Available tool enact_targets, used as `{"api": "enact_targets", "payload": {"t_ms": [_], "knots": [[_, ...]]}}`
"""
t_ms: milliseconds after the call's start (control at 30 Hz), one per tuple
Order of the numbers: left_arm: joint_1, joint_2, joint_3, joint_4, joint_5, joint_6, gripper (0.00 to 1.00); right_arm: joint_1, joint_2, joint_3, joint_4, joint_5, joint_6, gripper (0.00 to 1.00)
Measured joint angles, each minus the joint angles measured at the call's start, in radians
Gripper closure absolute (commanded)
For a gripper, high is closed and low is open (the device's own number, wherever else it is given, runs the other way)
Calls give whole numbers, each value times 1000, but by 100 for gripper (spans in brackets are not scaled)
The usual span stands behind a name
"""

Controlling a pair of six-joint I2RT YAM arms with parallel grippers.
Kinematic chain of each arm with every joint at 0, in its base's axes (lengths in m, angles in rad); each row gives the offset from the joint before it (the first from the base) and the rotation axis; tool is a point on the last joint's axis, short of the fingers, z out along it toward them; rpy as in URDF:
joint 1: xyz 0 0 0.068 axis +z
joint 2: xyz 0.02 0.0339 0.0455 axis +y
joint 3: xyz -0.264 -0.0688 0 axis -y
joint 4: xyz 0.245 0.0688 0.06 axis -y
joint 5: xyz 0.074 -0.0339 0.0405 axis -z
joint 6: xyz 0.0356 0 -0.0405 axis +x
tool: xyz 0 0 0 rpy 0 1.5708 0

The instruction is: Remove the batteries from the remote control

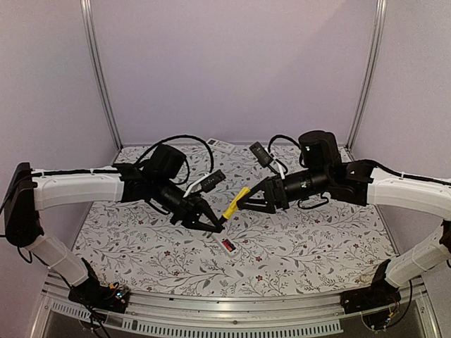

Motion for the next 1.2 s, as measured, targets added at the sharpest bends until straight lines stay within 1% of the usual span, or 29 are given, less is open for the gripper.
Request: {"api": "enact_targets", "payload": {"t_ms": [167,367,733,833,933,967,1000,1033,1100,1133,1200], "knots": [[-17,14,7,-16,19,5,100,5,2,8,33,-40,-2,40],[-25,31,10,-26,36,10,100,16,11,9,53,-84,-8,54],[-28,33,21,-37,94,22,100,21,21,9,78,-143,-5,69],[-29,33,21,-42,106,23,100,21,27,8,82,-154,-3,78],[-30,33,21,-46,119,21,100,21,31,6,85,-154,-1,92],[-30,33,21,-50,121,18,97,20,31,5,85,-150,-7,96],[-31,33,21,-58,126,11,89,21,31,2,85,-145,-8,99],[-31,34,22,-62,126,8,78,21,31,-2,88,-143,-6,100],[-31,37,23,-60,117,14,49,21,31,-6,94,-136,-6,100],[-31,39,25,-58,109,15,38,22,31,-8,100,-129,-3,100],[-31,40,31,-57,85,16,26,23,20,-19,108,-88,1,100]]}}
